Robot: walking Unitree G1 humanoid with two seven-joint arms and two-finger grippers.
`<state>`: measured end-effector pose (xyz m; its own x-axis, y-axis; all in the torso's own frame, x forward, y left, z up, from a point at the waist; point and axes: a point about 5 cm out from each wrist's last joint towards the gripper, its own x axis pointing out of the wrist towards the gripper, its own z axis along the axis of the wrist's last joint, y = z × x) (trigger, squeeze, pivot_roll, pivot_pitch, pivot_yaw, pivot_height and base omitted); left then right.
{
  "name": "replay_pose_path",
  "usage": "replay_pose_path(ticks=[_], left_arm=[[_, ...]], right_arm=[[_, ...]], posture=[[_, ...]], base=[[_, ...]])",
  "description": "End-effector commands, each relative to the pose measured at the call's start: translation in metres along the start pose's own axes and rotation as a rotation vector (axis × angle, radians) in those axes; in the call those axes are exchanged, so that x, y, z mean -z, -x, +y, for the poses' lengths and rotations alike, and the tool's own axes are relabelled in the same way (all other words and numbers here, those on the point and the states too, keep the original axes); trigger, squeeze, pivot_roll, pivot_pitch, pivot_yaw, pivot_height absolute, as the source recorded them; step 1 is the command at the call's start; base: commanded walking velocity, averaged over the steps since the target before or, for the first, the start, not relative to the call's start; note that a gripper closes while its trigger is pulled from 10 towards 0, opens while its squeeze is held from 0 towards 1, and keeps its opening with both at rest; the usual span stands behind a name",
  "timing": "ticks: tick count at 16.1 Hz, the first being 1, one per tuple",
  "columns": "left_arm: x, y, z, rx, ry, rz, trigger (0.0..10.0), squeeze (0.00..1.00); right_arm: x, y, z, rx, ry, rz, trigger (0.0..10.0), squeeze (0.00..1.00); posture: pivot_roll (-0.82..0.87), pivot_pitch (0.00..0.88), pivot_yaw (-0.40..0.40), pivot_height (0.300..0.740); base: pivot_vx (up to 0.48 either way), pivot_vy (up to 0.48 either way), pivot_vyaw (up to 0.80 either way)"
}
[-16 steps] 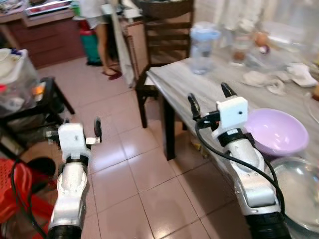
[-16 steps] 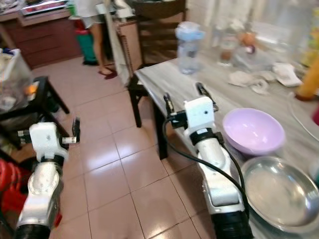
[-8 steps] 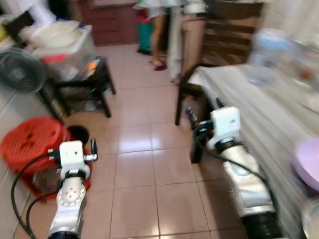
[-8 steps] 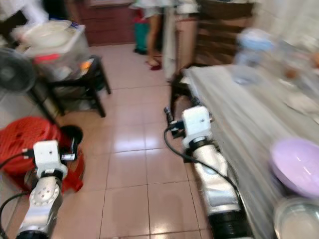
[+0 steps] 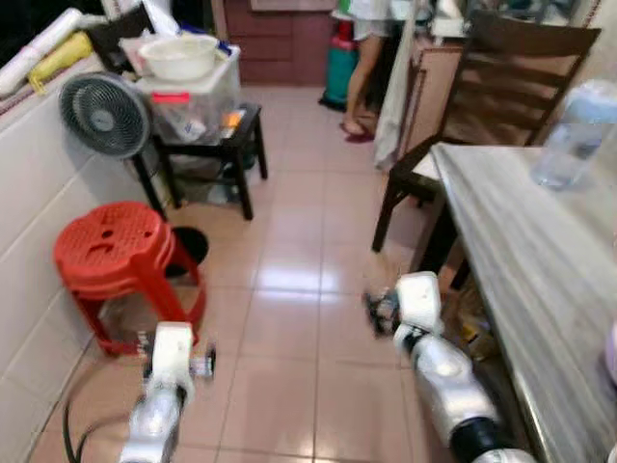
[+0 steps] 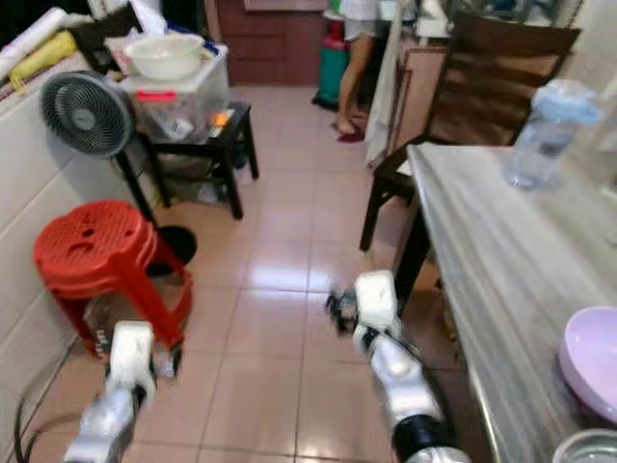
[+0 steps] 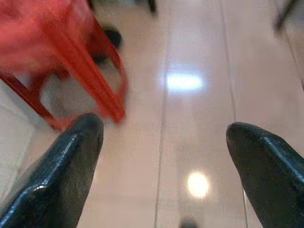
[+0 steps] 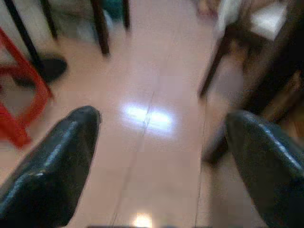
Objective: Setting the table
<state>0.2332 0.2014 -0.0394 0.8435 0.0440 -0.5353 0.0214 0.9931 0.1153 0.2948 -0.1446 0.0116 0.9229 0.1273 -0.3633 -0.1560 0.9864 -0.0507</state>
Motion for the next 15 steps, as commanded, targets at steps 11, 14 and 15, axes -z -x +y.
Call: replay_pose_path(ticks=[11, 14, 15], left_arm=[[0.058, 0.018, -0.023, 0.169, -0.221, 0.349, 10.0, 0.00], [0.064, 0.021, -0.021, 0.170, -0.240, 0.372, 10.0, 0.00], [0.065, 0.022, -0.021, 0.170, -0.241, 0.374, 10.0, 0.00]], right_arm=[[0.107, 0.050, -0.013, 0.067, 0.032, 0.507, 10.0, 0.00], [0.113, 0.055, -0.016, 0.089, -0.031, 0.530, 10.0, 0.00], [0.114, 0.056, -0.015, 0.086, -0.047, 0.535, 10.0, 0.00]], posture=[[-0.14, 0.000, 0.015, 0.740], [-0.16, 0.000, 0.025, 0.740], [-0.16, 0.000, 0.026, 0.740]], base=[[0.000, 0.000, 0.00], [0.000, 0.000, 0.00], [0.000, 0.000, 0.00]])
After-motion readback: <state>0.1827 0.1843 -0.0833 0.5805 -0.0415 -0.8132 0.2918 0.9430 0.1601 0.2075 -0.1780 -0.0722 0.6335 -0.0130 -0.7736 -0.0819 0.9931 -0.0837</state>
